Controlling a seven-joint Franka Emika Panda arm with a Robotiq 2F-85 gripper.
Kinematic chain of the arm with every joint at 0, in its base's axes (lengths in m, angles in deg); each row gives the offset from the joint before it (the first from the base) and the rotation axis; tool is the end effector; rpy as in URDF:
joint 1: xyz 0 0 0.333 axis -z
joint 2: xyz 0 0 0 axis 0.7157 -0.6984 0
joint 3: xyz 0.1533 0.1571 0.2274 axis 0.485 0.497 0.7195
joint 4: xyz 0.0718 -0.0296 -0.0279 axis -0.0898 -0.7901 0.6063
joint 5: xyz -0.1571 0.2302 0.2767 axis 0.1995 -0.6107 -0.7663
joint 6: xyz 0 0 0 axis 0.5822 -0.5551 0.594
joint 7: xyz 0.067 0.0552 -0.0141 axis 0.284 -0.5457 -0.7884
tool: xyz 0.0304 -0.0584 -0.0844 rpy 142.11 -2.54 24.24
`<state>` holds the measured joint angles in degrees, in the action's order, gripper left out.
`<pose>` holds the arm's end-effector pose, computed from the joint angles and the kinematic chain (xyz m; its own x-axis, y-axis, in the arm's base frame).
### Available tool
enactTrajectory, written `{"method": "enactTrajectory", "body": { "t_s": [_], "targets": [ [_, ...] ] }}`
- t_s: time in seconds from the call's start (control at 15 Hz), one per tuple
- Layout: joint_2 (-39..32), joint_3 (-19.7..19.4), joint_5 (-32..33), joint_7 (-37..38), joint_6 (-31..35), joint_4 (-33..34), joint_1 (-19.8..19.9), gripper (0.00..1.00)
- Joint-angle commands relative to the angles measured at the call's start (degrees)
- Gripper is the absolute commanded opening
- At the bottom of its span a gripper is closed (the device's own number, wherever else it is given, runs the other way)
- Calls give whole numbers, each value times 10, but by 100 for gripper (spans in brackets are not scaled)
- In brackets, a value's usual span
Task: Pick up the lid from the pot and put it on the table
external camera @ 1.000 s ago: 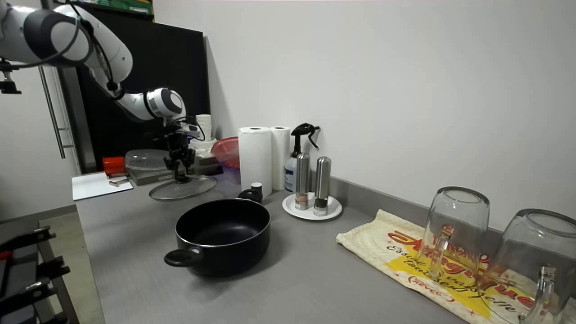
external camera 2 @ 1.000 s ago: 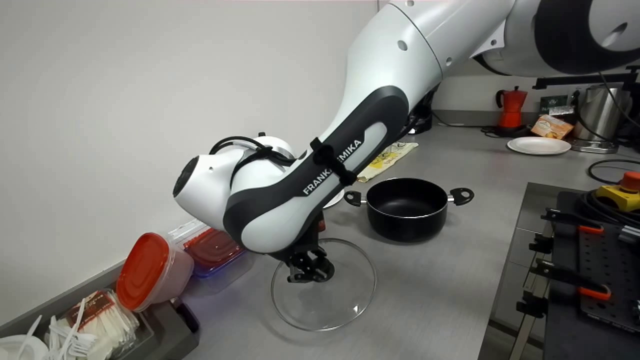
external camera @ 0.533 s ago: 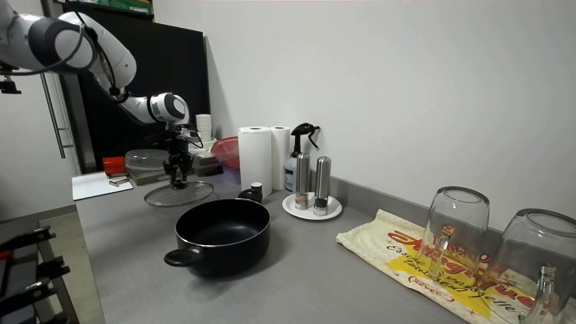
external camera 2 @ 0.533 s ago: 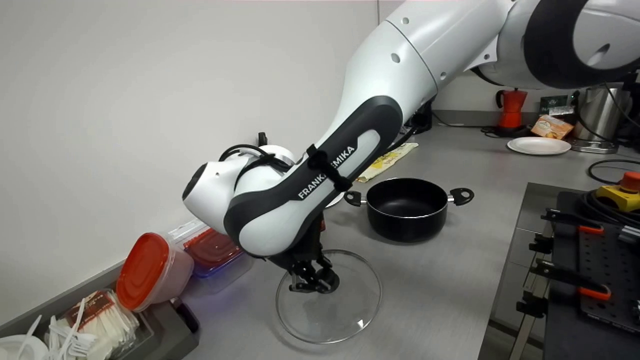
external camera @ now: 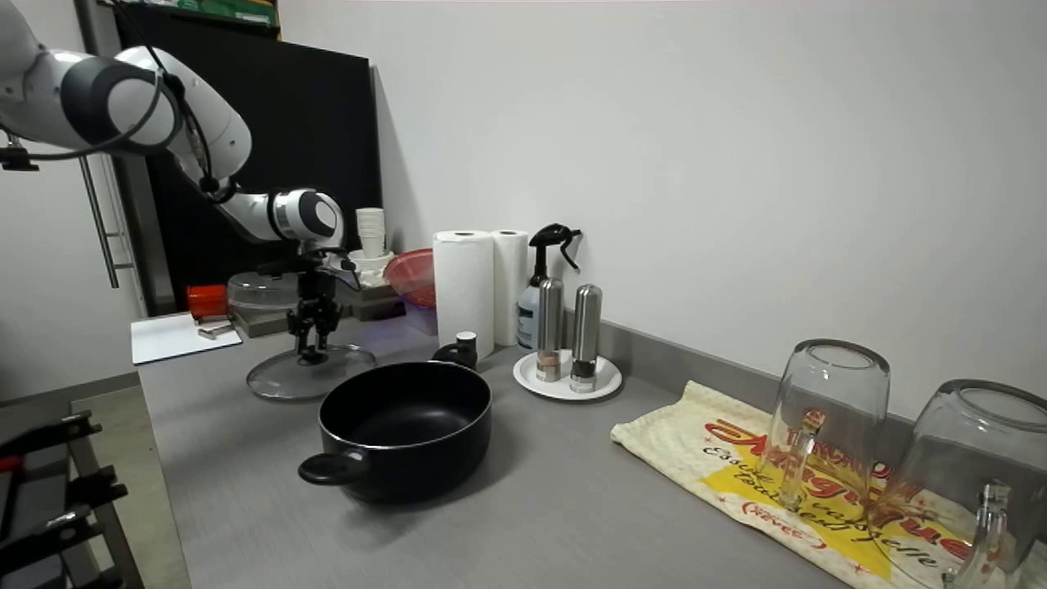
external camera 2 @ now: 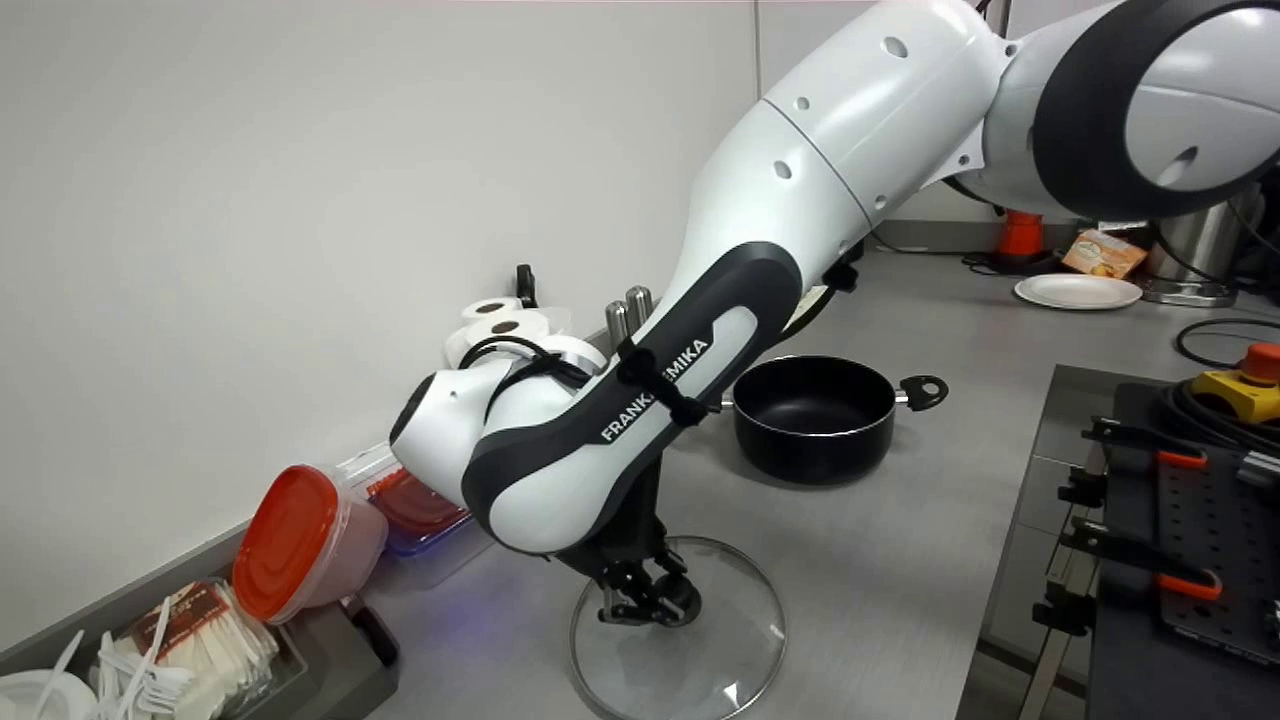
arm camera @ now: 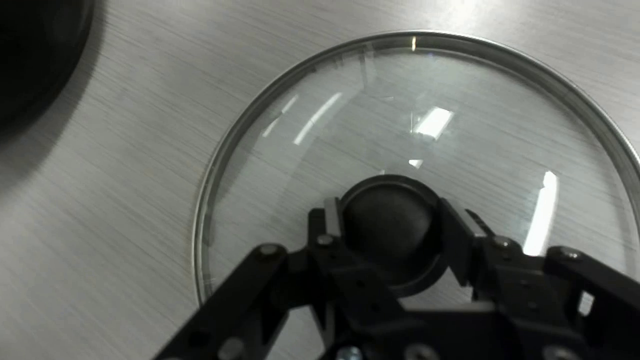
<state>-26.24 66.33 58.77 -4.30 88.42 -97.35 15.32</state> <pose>0.5966 0.3707 0.0634 0.8250 0.3068 -0.4745 0.4716 -0.8365 0.2790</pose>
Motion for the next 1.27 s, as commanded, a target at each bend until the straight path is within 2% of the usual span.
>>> {"method": "enactTrajectory", "body": {
  "t_s": [0.0,0.13,0.2,0.27,0.47,1.2],
  "targets": [
    [-21,2,-45,2,-46,66,2,24],
    [-26,2,-57,-4,-50,80,3,24],
    [-27,1,-61,-9,-55,86,3,68],
    [-11,0,-43,-1,-19,40,3,50],
    [-14,0,-46,-1,-33,56,3,68],
    [-16,0,-47,-1,-35,61,3,69]
  ]
}}
